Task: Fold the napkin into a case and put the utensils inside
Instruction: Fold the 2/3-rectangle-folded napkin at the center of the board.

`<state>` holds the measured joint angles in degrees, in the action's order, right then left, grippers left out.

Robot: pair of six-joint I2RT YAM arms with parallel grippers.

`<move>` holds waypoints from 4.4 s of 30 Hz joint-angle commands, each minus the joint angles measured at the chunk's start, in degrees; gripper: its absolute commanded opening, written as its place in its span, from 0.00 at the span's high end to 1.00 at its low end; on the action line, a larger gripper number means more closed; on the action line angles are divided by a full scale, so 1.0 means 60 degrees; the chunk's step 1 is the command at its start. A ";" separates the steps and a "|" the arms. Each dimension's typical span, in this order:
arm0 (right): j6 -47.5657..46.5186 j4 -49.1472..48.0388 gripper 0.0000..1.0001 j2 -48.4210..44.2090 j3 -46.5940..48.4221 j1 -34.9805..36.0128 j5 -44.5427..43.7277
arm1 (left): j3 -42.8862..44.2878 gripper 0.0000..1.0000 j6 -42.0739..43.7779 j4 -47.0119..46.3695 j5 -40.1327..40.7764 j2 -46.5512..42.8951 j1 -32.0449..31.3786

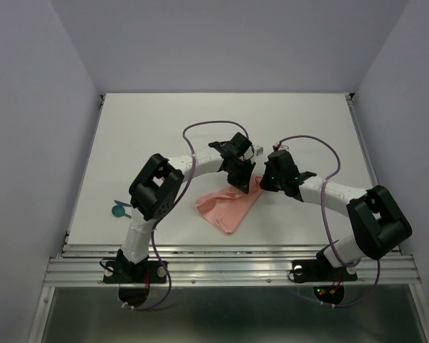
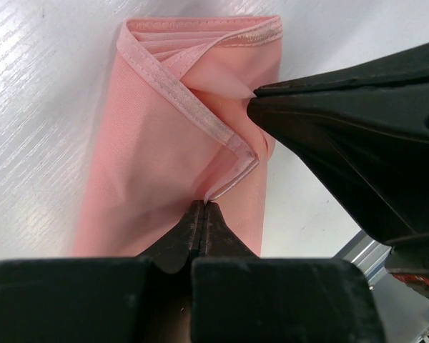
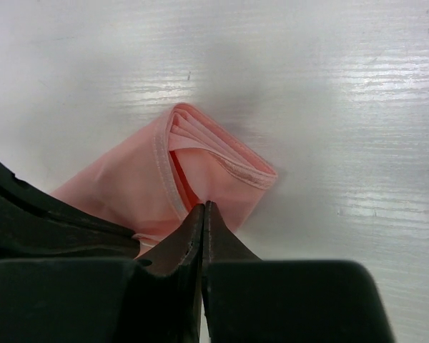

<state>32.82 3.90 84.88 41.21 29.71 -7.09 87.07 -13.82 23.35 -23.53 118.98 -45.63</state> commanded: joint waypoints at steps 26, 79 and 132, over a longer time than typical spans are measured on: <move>0.0668 -0.0284 0.99 -0.0714 0.0002 0.0087 0.0406 | 0.1427 1.00 -0.1564 0.0312 0.1035 0.0634 -0.0701; 0.1474 -0.0504 0.99 0.0326 -0.0335 0.0087 0.0713 | 0.0285 0.62 -0.1387 -0.0069 -0.0092 -0.0742 -0.0306; 0.1283 0.0229 0.99 -0.0538 0.0089 0.0087 0.0479 | 0.0079 1.00 -0.1534 -0.1373 -0.1396 0.0839 -0.0071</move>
<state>40.73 5.65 83.13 39.66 29.74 -4.08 87.66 -23.11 15.79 -31.77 123.90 -45.69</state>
